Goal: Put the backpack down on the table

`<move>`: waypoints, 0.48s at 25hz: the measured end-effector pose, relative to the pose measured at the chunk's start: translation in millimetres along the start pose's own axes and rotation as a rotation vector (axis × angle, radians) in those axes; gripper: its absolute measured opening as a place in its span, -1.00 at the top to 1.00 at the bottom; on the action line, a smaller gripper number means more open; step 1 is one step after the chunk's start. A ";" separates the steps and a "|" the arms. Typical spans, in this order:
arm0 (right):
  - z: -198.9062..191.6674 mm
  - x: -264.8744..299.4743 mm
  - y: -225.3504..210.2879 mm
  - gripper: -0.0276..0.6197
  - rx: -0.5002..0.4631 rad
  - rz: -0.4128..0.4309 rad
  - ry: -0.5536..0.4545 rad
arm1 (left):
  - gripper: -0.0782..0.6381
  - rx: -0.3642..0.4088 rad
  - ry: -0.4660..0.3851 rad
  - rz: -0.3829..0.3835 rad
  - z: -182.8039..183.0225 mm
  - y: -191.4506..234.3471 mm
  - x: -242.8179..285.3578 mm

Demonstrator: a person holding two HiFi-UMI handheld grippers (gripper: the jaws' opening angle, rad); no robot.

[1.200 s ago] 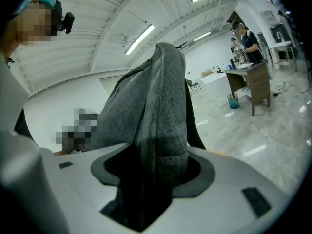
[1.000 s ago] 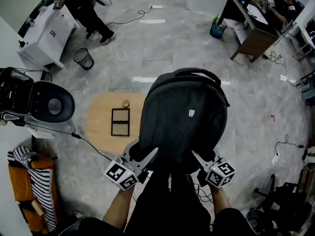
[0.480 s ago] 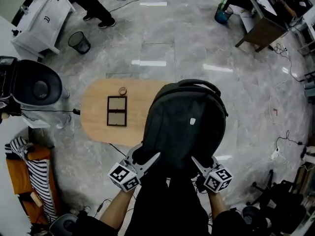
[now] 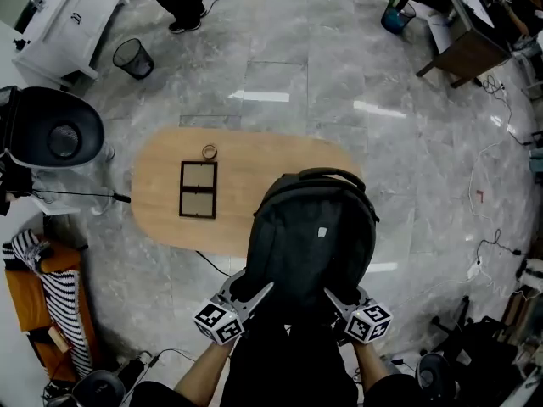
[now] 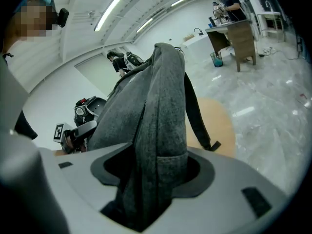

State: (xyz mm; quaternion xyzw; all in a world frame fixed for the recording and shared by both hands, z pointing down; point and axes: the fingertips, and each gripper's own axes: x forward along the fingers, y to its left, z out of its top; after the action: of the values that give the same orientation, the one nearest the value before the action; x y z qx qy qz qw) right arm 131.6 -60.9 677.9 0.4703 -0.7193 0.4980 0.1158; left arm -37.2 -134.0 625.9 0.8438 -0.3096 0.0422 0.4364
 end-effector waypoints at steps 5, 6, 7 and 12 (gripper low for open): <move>-15.8 30.1 -19.7 0.18 0.011 -0.001 0.053 | 0.10 -0.036 0.017 0.041 -21.4 35.4 10.1; -15.4 37.7 -23.8 0.18 0.014 0.000 0.060 | 0.10 -0.040 0.021 0.047 -22.3 43.1 14.3; -14.1 45.2 -27.8 0.18 0.018 0.002 0.067 | 0.10 -0.043 0.025 0.053 -22.4 50.4 18.9; 0.7 77.4 -44.8 0.18 0.016 0.009 0.086 | 0.10 -0.044 0.023 0.071 -14.7 79.8 41.2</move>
State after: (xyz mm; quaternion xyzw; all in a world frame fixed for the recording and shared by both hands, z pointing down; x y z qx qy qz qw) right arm 126.1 -107.7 753.9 0.4459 -0.7119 0.5240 0.1406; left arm -45.8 -176.9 705.7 0.8220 -0.3350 0.0607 0.4565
